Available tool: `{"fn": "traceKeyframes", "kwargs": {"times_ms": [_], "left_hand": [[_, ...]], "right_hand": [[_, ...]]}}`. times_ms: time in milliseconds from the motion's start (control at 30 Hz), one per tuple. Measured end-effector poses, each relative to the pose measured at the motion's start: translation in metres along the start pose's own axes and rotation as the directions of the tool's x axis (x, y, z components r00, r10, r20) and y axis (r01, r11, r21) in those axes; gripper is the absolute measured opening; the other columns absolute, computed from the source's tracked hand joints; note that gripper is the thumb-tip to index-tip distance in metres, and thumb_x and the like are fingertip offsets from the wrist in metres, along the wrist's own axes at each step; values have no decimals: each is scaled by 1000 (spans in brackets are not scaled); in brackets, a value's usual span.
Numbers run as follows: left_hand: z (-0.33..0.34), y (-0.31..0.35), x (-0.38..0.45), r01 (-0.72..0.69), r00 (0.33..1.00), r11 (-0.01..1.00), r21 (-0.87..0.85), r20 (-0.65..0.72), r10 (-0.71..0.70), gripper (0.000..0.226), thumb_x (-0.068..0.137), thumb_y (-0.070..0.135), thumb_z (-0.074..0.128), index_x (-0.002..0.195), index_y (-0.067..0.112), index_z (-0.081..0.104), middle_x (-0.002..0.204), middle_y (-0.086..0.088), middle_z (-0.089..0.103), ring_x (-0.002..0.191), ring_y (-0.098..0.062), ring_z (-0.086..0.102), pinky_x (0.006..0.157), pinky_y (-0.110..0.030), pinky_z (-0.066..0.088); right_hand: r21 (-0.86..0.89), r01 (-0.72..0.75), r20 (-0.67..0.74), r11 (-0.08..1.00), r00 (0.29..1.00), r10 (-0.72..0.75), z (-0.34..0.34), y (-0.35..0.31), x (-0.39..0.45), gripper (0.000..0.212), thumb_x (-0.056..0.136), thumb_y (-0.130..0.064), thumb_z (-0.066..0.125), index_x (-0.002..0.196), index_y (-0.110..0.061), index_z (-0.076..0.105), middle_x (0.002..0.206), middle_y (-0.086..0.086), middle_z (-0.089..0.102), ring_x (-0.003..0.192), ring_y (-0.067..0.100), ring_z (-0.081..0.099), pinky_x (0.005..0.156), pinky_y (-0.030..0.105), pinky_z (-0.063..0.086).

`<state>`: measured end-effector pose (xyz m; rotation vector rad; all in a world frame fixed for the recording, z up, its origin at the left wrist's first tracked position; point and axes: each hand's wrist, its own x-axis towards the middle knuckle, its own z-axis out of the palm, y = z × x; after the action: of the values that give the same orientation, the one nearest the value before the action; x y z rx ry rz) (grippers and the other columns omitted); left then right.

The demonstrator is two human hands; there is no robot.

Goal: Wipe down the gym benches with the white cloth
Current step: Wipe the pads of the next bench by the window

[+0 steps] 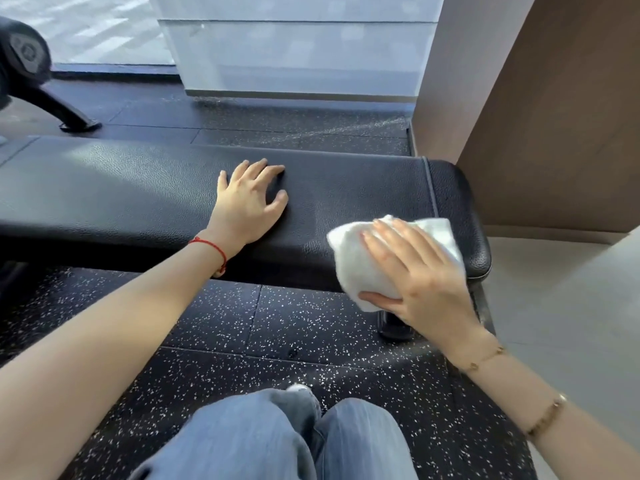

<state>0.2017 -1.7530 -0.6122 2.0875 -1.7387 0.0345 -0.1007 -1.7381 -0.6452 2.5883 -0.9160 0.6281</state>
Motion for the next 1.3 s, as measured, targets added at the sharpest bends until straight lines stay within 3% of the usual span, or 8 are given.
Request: {"fn": "traceKeyframes", "kwargs": {"times_ms": [300, 433, 600, 733, 867, 967, 1133, 1300], "left_hand": [[-1, 1, 1, -7, 1000, 1000, 8, 4, 7, 46, 95, 35, 49, 139, 25, 48, 151, 0, 42, 143, -23, 28, 118, -57, 14], [-1, -1, 0, -7, 1000, 1000, 10, 22, 7, 47, 97, 37, 48, 142, 27, 45, 154, -1, 38, 146, -24, 25, 119, -57, 13], [-1, 2, 0, -9, 1000, 999, 40, 27, 7, 47, 97, 36, 46, 142, 24, 45, 153, -2, 39, 144, -25, 26, 117, -59, 15], [-2, 3, 0, 2, 999, 1000, 24, 49, -3, 47, 98, 34, 46, 144, 25, 43, 155, -2, 36, 147, -26, 22, 118, -57, 12], [-3, 1, -1, -7, 998, 1000, 22, 58, 6, 47, 99, 36, 44, 144, 27, 42, 155, -1, 35, 147, -25, 21, 118, -57, 13], [-2, 1, -1, -6, 998, 999, 40, 66, 3, 48, 99, 37, 43, 146, 27, 40, 156, -1, 34, 148, -26, 21, 118, -57, 12], [-1, 1, 0, -2, 998, 999, 40, 64, -1, 48, 98, 37, 44, 145, 27, 40, 156, -1, 34, 148, -26, 21, 119, -59, 11], [-2, 1, 0, 6, 998, 1000, 14, 68, -7, 48, 98, 38, 45, 145, 29, 41, 156, 0, 34, 148, -25, 19, 119, -58, 9]], "right_hand": [[-93, -13, 12, 996, 1000, 14, 16, -58, 49, 79, 88, -66, 56, 147, -14, 47, 150, 6, 48, 140, 28, 43, 115, 43, 36], [-64, 8, 10, 998, 1000, -8, 7, -22, 15, 81, 90, -64, 59, 150, -14, 41, 153, 5, 44, 144, 25, 37, 117, 44, 32], [-158, -117, 59, 981, 990, 127, 3, -16, 10, 91, 84, -75, 55, 150, -14, 41, 154, 7, 44, 143, 28, 40, 118, 45, 32], [-73, -124, 74, 990, 989, 129, 13, -64, 50, 85, 84, -73, 55, 144, -13, 50, 149, 8, 50, 139, 31, 45, 116, 45, 36], [-35, -94, 110, 995, 989, 97, 5, -41, 28, 83, 86, -69, 58, 147, -13, 46, 152, 5, 46, 143, 25, 39, 116, 44, 34], [-77, -229, 158, 970, 958, 239, -9, -15, 5, 84, 93, -74, 41, 148, -11, 44, 154, 6, 44, 144, 24, 37, 116, 47, 33], [46, -520, 324, 853, 815, 480, -4, 10, 56, 77, 98, -65, 16, 154, -13, 33, 161, 6, 30, 151, 24, 21, 125, 38, 4], [111, -476, 479, 872, 795, 373, 21, 1, 130, 69, 104, -54, 21, 159, -14, 9, 167, 7, 9, 153, 26, 3, 125, 40, -3]]}}
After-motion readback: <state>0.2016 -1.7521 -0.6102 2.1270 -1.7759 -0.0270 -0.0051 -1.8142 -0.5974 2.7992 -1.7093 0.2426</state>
